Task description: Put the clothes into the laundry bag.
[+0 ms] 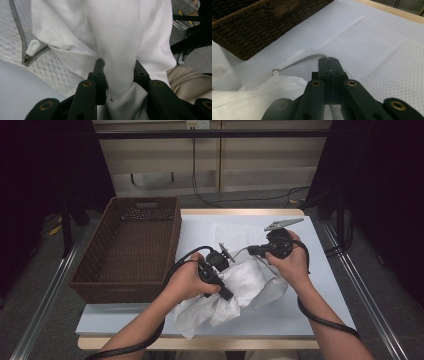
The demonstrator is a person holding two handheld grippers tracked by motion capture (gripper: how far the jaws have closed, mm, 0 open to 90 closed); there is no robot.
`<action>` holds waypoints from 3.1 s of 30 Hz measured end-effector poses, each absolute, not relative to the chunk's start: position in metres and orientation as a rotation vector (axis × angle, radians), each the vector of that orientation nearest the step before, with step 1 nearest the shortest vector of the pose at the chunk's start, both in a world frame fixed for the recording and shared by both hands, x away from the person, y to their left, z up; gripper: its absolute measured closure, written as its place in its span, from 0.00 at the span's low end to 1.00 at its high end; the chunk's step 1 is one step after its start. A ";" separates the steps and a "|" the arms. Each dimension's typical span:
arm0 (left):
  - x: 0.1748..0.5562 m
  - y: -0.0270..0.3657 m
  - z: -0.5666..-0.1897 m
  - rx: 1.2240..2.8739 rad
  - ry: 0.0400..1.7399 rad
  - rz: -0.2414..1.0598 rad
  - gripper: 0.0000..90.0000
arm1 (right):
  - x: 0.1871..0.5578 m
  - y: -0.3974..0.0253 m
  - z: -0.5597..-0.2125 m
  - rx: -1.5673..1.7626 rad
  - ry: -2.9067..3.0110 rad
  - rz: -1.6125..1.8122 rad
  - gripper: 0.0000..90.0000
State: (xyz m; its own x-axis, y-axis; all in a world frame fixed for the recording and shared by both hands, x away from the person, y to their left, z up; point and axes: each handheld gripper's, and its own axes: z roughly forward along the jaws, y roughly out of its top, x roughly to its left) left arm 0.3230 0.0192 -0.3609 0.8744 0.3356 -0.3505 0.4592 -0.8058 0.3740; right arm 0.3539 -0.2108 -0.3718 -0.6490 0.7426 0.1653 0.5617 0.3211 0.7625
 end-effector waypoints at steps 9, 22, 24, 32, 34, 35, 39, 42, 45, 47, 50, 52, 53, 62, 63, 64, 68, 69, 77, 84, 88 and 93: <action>0.329 0.016 -0.365 2.593 0.637 -0.353 0.79 | 0.351 -0.212 -0.368 1.184 2.373 1.238 1.00; 0.335 0.005 -0.363 2.580 0.686 -0.342 0.79 | 0.349 -0.209 -0.365 1.162 2.380 1.253 1.00; 0.335 0.005 -0.363 2.583 0.686 -0.339 0.79 | 0.349 -0.209 -0.365 1.161 2.383 1.256 1.00; 0.337 0.008 -0.363 2.570 0.716 -0.336 0.79 | 0.348 -0.210 -0.366 1.159 2.386 1.252 1.00; 0.337 0.008 -0.363 2.565 0.728 -0.336 0.79 | 0.348 -0.210 -0.366 1.159 2.385 1.250 1.00; 0.337 0.008 -0.363 2.563 0.738 -0.337 0.79 | 0.347 -0.210 -0.366 1.159 2.386 1.252 1.00; 0.337 0.008 -0.362 2.558 0.749 -0.332 0.79 | 0.346 -0.209 -0.366 1.154 2.389 1.248 1.00; 0.337 0.008 -0.363 2.551 0.755 -0.335 0.79 | 0.345 -0.209 -0.366 1.142 2.395 1.251 1.00; 0.338 0.007 -0.363 2.554 0.770 -0.331 0.78 | 0.343 -0.208 -0.366 1.142 2.394 1.254 1.00; 0.338 0.007 -0.364 2.556 0.771 -0.331 0.78 | 0.342 -0.208 -0.365 1.134 2.391 1.266 1.00; 0.338 0.006 -0.364 2.557 0.797 -0.323 0.78 | 0.340 -0.208 -0.364 1.129 2.386 1.277 1.00; 0.339 0.005 -0.365 2.556 0.804 -0.325 0.78 | 0.339 -0.209 -0.364 1.120 2.388 1.276 1.00; 0.338 0.004 -0.365 2.559 0.811 -0.319 0.78 | 0.338 -0.209 -0.364 1.127 2.384 1.275 1.00; 0.336 -0.003 -0.367 2.556 0.826 -0.325 0.78 | 0.333 -0.212 -0.367 1.103 2.372 1.296 1.00; 0.336 -0.003 -0.367 2.546 0.837 -0.320 0.78 | 0.333 -0.212 -0.367 1.104 2.372 1.307 1.00; 0.336 -0.003 -0.368 2.545 0.834 -0.321 0.78 | 0.332 -0.212 -0.367 1.109 2.366 1.323 1.00; 0.335 -0.005 -0.368 2.550 0.844 -0.316 0.78 | 0.331 -0.212 -0.368 1.094 2.364 1.322 1.00; 0.334 -0.006 -0.368 2.539 0.856 -0.316 0.78 | 0.331 -0.212 -0.369 1.087 2.368 1.324 1.00; 0.331 -0.012 -0.370 2.544 0.867 -0.308 0.78 | 0.326 -0.215 -0.367 1.064 2.359 1.357 1.00; 0.329 -0.016 -0.373 2.536 0.889 -0.300 0.78 | 0.325 -0.218 -0.368 1.044 2.365 1.365 1.00; 0.327 -0.014 -0.372 2.515 0.901 -0.294 0.78 | 0.324 -0.218 -0.368 1.041 2.359 1.366 1.00; 0.326 -0.013 -0.372 2.506 0.900 -0.289 0.78 | 0.324 -0.215 -0.369 1.039 2.367 1.366 1.00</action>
